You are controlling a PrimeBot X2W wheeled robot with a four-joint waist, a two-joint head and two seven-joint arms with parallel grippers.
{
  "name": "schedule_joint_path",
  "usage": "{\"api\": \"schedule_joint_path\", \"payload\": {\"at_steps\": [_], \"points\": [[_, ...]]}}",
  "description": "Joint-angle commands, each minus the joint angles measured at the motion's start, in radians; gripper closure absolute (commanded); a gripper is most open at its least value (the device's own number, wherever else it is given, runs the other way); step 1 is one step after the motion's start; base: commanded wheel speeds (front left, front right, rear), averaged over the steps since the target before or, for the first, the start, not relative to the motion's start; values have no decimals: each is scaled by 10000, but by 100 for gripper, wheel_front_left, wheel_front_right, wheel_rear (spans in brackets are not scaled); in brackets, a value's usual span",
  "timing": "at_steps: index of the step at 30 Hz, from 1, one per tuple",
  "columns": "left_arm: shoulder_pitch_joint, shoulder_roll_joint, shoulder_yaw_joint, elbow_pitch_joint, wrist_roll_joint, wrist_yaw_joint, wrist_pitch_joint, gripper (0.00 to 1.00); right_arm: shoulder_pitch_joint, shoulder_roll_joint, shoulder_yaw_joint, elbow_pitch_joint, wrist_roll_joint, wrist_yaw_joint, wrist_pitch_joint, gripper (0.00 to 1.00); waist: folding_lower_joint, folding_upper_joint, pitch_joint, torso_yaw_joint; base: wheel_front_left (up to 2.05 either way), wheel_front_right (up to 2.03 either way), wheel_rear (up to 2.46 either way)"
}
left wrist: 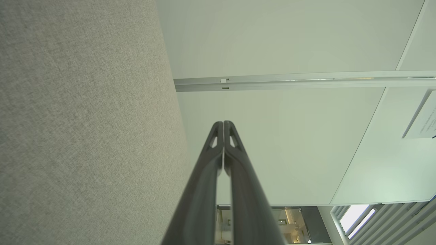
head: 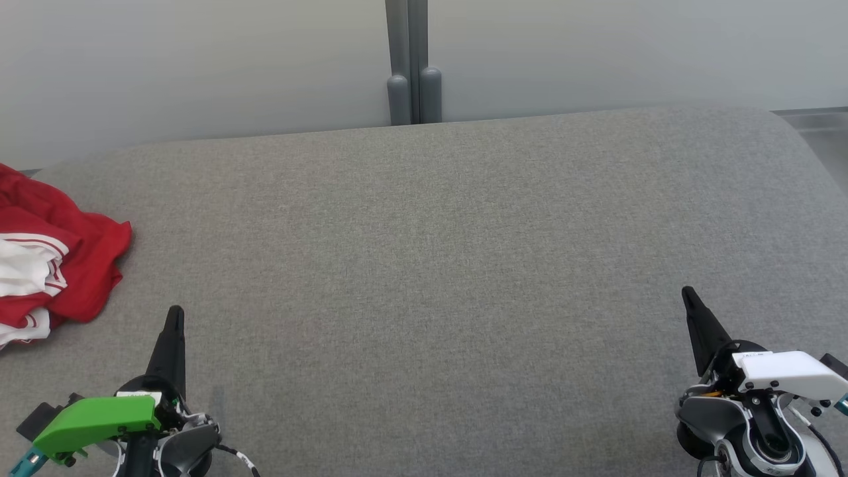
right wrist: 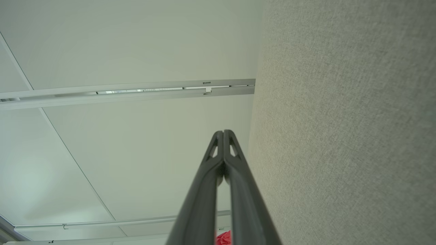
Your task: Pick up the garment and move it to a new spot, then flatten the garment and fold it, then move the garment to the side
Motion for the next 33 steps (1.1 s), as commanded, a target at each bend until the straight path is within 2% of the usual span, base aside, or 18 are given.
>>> {"api": "schedule_joint_path", "payload": {"at_steps": [1, 33], "points": [[-144, 71, 8, -33, -11, -46, -16, 100, 81, -9, -21, -42, -14, 4, 57, 100, 0, 0, 0, 0, 0, 0, 0], [-143, 71, 8, -32, -11, -46, -17, 100, 81, -8, -21, -42, -17, 4, 58, 100, 0, 0, 0, 0, 0, 0, 0]]}}
